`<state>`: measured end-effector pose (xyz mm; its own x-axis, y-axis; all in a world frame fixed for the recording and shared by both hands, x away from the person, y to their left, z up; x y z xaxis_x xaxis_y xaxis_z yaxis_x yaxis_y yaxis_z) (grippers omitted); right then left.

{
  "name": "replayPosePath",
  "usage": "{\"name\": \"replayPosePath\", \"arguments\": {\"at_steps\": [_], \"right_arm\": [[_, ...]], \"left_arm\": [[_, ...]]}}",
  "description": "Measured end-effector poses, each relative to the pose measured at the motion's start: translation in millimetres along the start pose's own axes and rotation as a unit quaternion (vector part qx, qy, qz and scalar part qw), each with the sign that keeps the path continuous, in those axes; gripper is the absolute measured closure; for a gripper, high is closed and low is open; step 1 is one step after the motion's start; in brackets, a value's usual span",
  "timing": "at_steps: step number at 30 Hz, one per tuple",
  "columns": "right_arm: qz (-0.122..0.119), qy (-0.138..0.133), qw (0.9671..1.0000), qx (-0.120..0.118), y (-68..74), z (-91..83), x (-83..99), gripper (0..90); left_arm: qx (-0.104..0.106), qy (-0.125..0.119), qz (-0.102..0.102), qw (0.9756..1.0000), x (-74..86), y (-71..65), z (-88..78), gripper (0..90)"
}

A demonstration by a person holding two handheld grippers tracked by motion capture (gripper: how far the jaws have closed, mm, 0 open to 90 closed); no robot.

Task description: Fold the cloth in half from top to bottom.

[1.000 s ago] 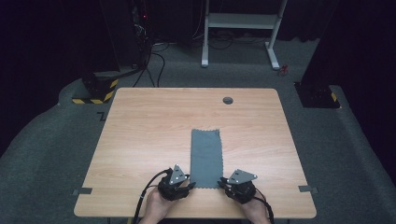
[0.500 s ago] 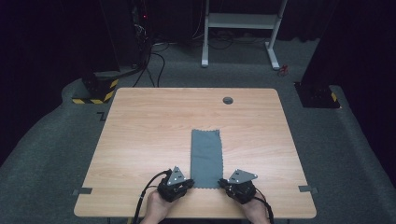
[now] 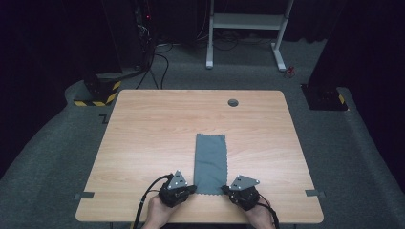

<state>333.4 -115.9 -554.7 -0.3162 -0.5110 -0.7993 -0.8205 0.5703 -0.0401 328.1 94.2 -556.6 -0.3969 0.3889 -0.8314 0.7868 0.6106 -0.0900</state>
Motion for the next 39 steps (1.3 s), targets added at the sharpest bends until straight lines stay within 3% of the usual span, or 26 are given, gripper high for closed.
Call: {"name": "replayPosePath", "arguments": {"at_steps": [3, 9, 12, 15, 21, 25, 30, 33, 39], "right_arm": [[-0.003, 0.001, 1.0000, -0.002, 1.3, -0.6, 0.1, 87.7], [0.000, -0.009, 0.9997, -0.021, 4.7, -2.5, 2.8, 86.5], [0.012, -0.013, 0.9994, -0.030, 3.1, -2.5, 3.0, 83.8], [0.022, -0.019, 0.9990, -0.034, -3.5, -1.9, -0.6, 82.9], [0.015, -0.026, 0.9996, -0.001, -22.9, -0.2, -18.0, 82.7], [0.025, -0.022, 0.9990, 0.028, -43.9, 14.6, -28.0, 81.4], [0.030, -0.014, 0.9985, 0.044, -60.9, 41.4, -41.3, 81.9], [0.022, -0.013, 0.9983, 0.053, -66.2, 52.2, -50.7, 82.0], [0.039, -0.015, 0.9954, 0.087, -87.1, 64.4, -64.4, 80.6]], "left_arm": [[0.001, 0.005, 0.001, 1.0000, 0.6, -1.6, -1.5, 88.6], [0.015, 0.010, -0.017, 0.9997, 2.9, -3.7, -6.5, 88.1], [0.017, 0.002, -0.018, 0.9997, -3.5, -1.4, -7.5, 77.9], [-0.001, -0.015, -0.014, 0.9998, -18.1, 8.6, -5.6, 68.9], [-0.042, -0.004, -0.017, 0.9990, -46.7, 43.6, 19.9, 59.9], [-0.055, -0.001, -0.032, 0.9980, -58.8, 62.3, 38.9, 58.2], [-0.080, 0.008, -0.010, 0.9967, -70.6, 79.1, 62.5, 55.5], [-0.088, 0.015, -0.025, 0.9957, -71.7, 89.2, 73.9, 54.5], [-0.116, 0.007, -0.062, 0.9913, -77.5, 114.4, 84.5, 54.0]]}}
Point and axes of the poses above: each handheld gripper's, and its own axes: z roughly forward along the jaws, x roughly out of its underside, y roughly to its left, the point moved 5 cm from there along z, roughly forward along the jaws, and after that the axes turned 7 degrees about -y, right-handed, at the moved point
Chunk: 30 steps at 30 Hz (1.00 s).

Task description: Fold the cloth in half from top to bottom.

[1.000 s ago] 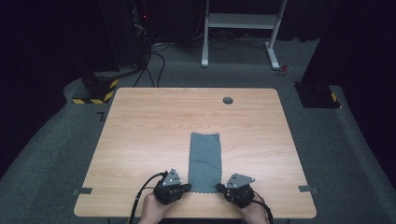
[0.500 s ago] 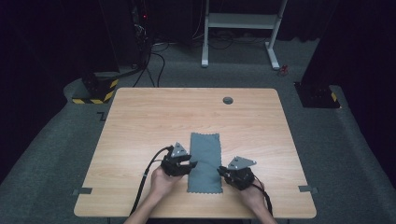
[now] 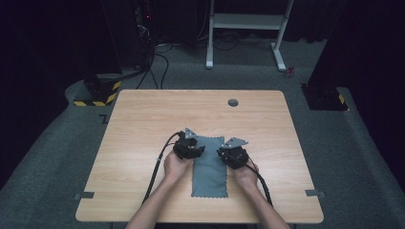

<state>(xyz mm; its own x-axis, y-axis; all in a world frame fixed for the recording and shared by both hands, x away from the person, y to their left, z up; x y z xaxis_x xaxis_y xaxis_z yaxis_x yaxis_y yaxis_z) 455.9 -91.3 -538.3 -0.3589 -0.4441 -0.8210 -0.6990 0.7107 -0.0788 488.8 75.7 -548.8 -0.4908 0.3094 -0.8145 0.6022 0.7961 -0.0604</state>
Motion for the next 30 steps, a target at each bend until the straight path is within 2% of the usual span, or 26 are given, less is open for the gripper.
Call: {"name": "replayPosePath", "arguments": {"at_steps": [2, 3, 4, 8, 9, 10, 11, 13, 14, 16, 17, 18, 20, 22, 25, 28, 30], "right_arm": [[0.017, 0.011, 0.9997, 0.014, -10.7, 8.7, -0.3, 79.0], [0.015, 0.021, 0.9995, 0.021, -14.3, 11.9, 0.2, 78.5], [0.014, 0.026, 0.9992, 0.028, -18.0, 15.2, 0.4, 78.4], [0.027, 0.036, 0.9984, 0.035, -31.6, 24.9, 2.9, 78.0], [0.033, 0.039, 0.9980, 0.038, -33.8, 25.3, 2.2, 78.1], [0.029, 0.039, 0.9977, 0.047, -36.4, 25.5, 0.7, 78.1], [0.029, 0.040, 0.9975, 0.050, -38.3, 26.4, -0.2, 77.6], [0.037, 0.040, 0.9974, 0.047, -41.3, 29.5, -0.3, 75.8], [0.047, 0.039, 0.9971, 0.046, -43.3, 30.6, -0.5, 74.2], [0.053, 0.044, 0.9964, 0.049, -45.9, 31.9, -2.9, 71.3], [0.053, 0.037, 0.9966, 0.052, -47.4, 31.8, -4.7, 71.1], [0.062, 0.030, 0.9965, 0.049, -48.6, 32.2, -5.4, 70.7], [0.080, 0.037, 0.9952, 0.044, -50.5, 35.8, -2.2, 69.1], [0.094, 0.034, 0.9940, 0.044, -54.0, 36.2, -2.3, 68.9], [0.099, 0.035, 0.9933, 0.047, -58.7, 39.4, -3.9, 68.8], [0.093, 0.048, 0.9933, 0.048, -58.8, 41.8, -7.5, 69.3], [0.090, 0.045, 0.9938, 0.048, -58.3, 42.8, -7.5, 71.3]], "left_arm": [[-0.012, 0.005, -0.004, 0.9999, -0.6, 5.6, 4.5, 53.9], [-0.018, 0.014, 0.002, 0.9997, -0.5, 7.2, 6.8, 53.8], [-0.020, 0.012, 0.007, 0.9997, -1.3, 8.3, 8.2, 53.7], [-0.032, 0.013, -0.007, 0.9994, -2.8, 15.1, 9.4, 53.7], [-0.040, 0.018, 0.002, 0.9990, -4.1, 17.2, 10.0, 53.5], [-0.043, 0.020, 0.004, 0.9989, -5.1, 19.0, 10.8, 52.1], [-0.046, 0.019, -0.001, 0.9988, -5.6, 21.6, 11.5, 51.4], [-0.048, 0.006, -0.022, 0.9986, -4.4, 25.8, 12.1, 50.5], [-0.051, 0.006, -0.025, 0.9983, -4.6, 26.5, 12.1, 50.4], [-0.056, 0.018, -0.027, 0.9979, -6.8, 28.6, 12.8, 49.5], [-0.058, 0.022, -0.027, 0.9977, -7.7, 29.7, 13.4, 48.8], [-0.061, 0.020, -0.030, 0.9975, -8.0, 30.6, 14.2, 48.2], [-0.064, 0.021, -0.034, 0.9972, -9.0, 30.9, 15.2, 47.4], [-0.067, 0.031, -0.026, 0.9969, -11.1, 31.2, 17.2, 45.9], [-0.070, 0.021, -0.025, 0.9970, -10.9, 31.7, 19.4, 44.3], [-0.069, 0.019, -0.025, 0.9971, -10.8, 32.1, 19.5, 44.6], [-0.069, 0.017, -0.024, 0.9972, -10.6, 31.0, 19.3, 45.3]]}}
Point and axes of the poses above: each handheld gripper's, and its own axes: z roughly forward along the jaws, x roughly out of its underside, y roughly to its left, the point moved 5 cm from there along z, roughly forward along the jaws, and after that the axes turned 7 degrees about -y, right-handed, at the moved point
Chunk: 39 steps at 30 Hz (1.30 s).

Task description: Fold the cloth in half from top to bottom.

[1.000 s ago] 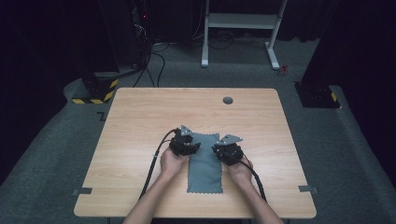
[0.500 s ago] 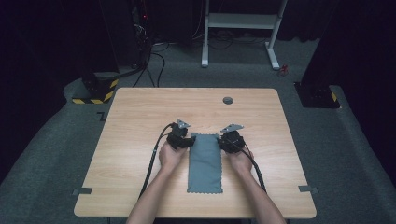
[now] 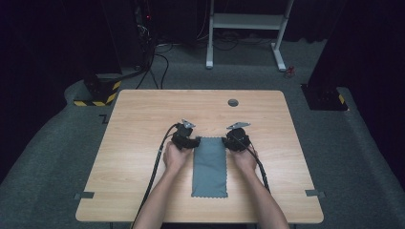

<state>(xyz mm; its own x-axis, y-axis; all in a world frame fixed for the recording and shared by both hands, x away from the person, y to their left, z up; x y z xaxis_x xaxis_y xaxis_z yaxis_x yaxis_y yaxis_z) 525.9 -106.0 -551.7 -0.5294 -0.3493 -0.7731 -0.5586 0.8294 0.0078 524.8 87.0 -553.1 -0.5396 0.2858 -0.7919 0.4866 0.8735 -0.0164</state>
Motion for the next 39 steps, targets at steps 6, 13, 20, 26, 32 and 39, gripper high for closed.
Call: {"name": "replayPosePath", "arguments": {"at_steps": [6, 13, 20, 26, 32, 39], "right_arm": [[-0.001, -0.003, 0.9999, -0.012, 0.8, 0.9, -0.3, 77.5], [0.005, 0.006, 0.9995, -0.030, 2.6, 2.6, -2.7, 88.8], [0.002, 0.009, 0.9996, -0.026, 3.4, 2.3, -3.4, 90.0], [0.002, -0.002, 0.9996, -0.030, 3.3, -0.5, -5.0, 90.0], [-0.002, -0.012, 0.9994, -0.034, 4.8, -5.6, -9.6, 90.0], [-0.011, 0.013, 0.9996, -0.022, 5.8, 2.5, -5.1, 76.2]], "left_arm": [[0.015, -0.002, 0.009, 0.9998, -0.8, -4.4, -0.1, 60.5], [0.034, 0.008, 0.003, 0.9994, -3.9, -8.4, 1.3, 78.0], [0.055, 0.008, -0.023, 0.9982, -4.0, -5.4, 2.0, 87.1], [0.063, 0.005, -0.017, 0.9978, -4.2, -3.5, 0.7, 88.8], [0.068, -0.004, -0.019, 0.9975, -9.8, -2.8, -3.7, 89.0], [0.064, 0.006, -0.015, 0.9978, -8.5, -3.8, -1.5, 88.9]]}}
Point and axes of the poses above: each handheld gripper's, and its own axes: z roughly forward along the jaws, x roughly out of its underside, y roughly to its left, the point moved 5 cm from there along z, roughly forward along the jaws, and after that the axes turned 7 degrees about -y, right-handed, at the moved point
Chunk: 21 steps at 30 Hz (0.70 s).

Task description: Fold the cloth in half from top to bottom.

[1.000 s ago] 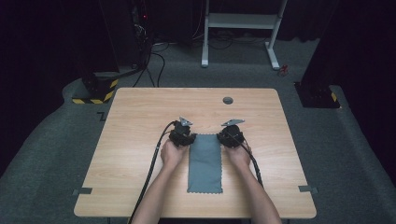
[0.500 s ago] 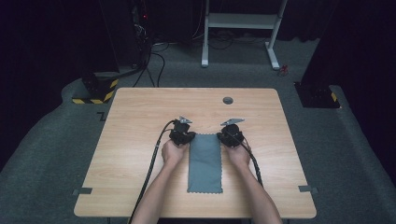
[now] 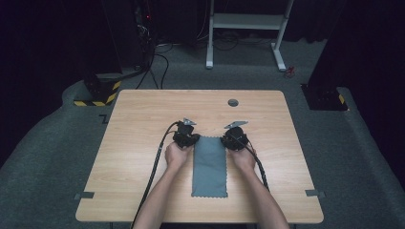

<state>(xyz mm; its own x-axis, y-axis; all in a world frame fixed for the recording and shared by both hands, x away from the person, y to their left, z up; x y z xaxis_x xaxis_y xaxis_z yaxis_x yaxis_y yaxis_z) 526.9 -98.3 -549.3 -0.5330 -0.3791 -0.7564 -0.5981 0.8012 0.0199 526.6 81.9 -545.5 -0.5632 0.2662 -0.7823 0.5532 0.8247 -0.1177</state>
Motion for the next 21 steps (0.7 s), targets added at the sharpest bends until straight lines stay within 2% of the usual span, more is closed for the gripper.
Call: {"name": "replayPosePath", "arguments": {"at_steps": [3, 7, 9, 12, 13, 17, 21], "right_arm": [[-0.001, 0.002, 0.9999, 0.011, -1.7, 0.6, -1.3, 70.1], [0.004, 0.005, 1.0000, 0.006, -1.8, 2.7, -2.2, 70.1], [0.004, 0.004, 1.0000, 0.003, -0.8, 3.3, -2.4, 72.5], [0.005, 0.005, 1.0000, -0.006, 0.7, 4.1, -3.0, 82.9], [0.006, 0.002, 0.9999, -0.016, 2.3, 4.8, -2.8, 87.0], [0.002, 0.004, 0.9998, -0.018, 3.0, 4.9, -2.9, 88.6], [-0.009, 0.005, 0.9999, -0.005, 5.7, 4.1, -3.6, 89.3]], "left_arm": [[0.000, -0.001, 0.001, 1.0000, -0.7, 0.0, -0.3, 88.9], [-0.001, 0.004, 0.002, 1.0000, 1.4, 0.4, 1.0, 88.9], [-0.002, 0.005, 0.002, 1.0000, 1.4, 0.8, 1.0, 88.9], [0.000, 0.004, 0.005, 1.0000, 0.6, 0.9, 0.6, 88.9], [0.000, 0.005, 0.006, 1.0000, 0.9, 1.1, 0.6, 88.8], [0.002, 0.005, 0.003, 1.0000, 1.6, 1.0, 1.0, 88.8], [0.006, -0.008, 0.007, 0.9999, -2.4, -0.2, -2.7, 88.9]]}}
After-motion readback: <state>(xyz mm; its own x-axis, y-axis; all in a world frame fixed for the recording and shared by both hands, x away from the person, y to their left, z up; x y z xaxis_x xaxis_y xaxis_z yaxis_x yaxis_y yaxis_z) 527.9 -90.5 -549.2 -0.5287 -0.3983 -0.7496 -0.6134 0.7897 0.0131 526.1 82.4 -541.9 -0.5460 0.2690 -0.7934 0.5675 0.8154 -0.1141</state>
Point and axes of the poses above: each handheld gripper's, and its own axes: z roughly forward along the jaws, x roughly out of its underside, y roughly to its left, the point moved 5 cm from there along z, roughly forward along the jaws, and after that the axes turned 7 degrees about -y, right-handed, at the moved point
